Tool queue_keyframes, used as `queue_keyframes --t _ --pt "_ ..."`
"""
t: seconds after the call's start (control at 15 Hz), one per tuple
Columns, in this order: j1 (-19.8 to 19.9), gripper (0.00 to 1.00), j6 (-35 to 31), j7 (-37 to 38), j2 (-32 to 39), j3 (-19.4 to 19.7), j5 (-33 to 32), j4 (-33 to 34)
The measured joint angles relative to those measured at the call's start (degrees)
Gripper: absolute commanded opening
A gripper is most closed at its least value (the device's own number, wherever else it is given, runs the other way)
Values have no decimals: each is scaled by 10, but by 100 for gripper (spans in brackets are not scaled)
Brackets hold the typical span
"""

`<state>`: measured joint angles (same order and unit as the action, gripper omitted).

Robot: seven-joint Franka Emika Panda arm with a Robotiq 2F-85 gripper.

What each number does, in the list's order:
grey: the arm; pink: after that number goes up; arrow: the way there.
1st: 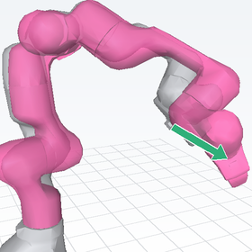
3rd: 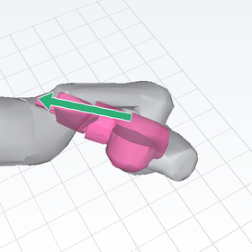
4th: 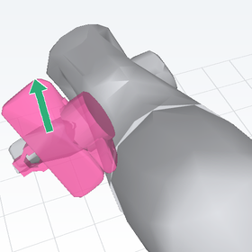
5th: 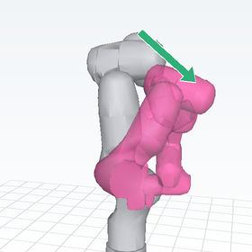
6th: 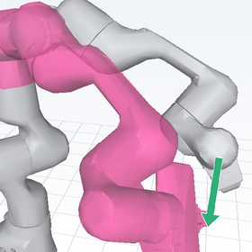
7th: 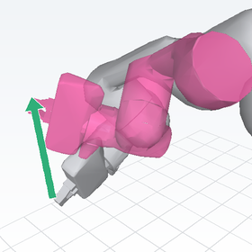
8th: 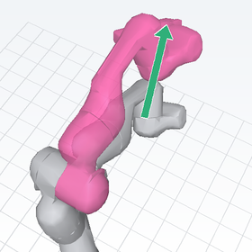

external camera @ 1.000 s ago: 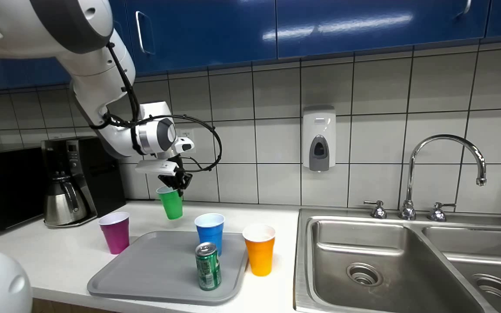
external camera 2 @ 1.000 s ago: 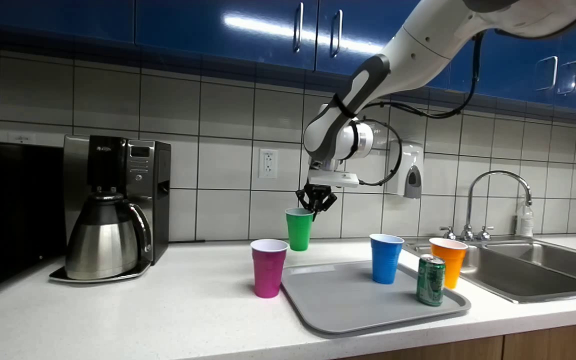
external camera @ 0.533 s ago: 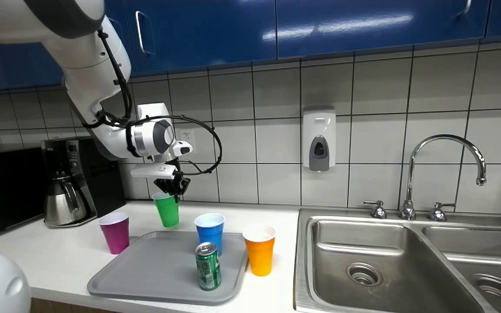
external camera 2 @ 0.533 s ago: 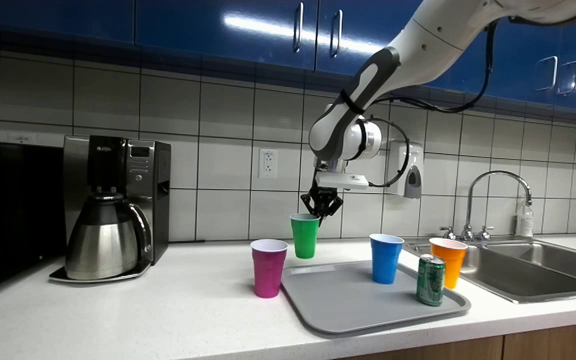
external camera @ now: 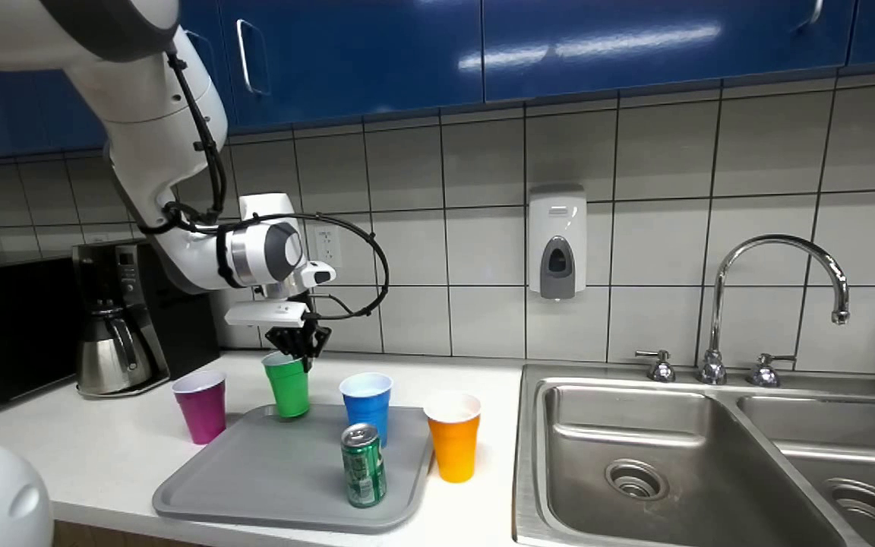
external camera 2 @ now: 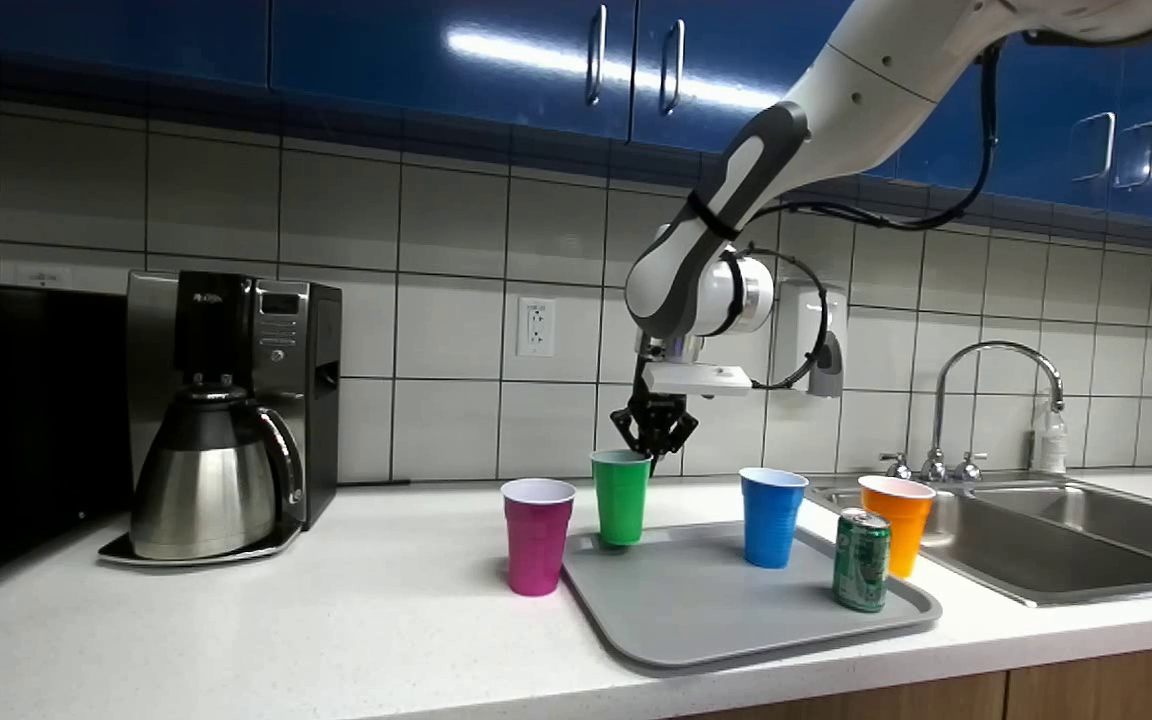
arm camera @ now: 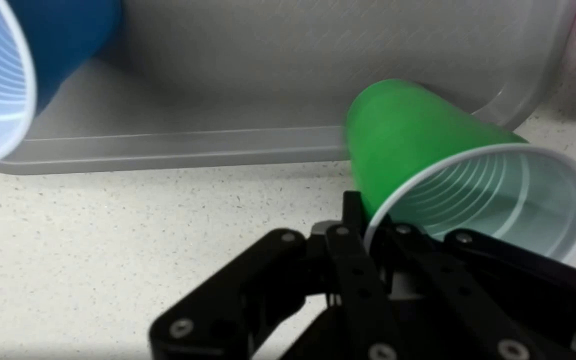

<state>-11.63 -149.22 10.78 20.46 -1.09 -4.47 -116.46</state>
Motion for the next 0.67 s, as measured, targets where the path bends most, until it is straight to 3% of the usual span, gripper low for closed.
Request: queue_keyframes --t 0.67 --pt "4 1 0 -25 -17 -13 2 -17"
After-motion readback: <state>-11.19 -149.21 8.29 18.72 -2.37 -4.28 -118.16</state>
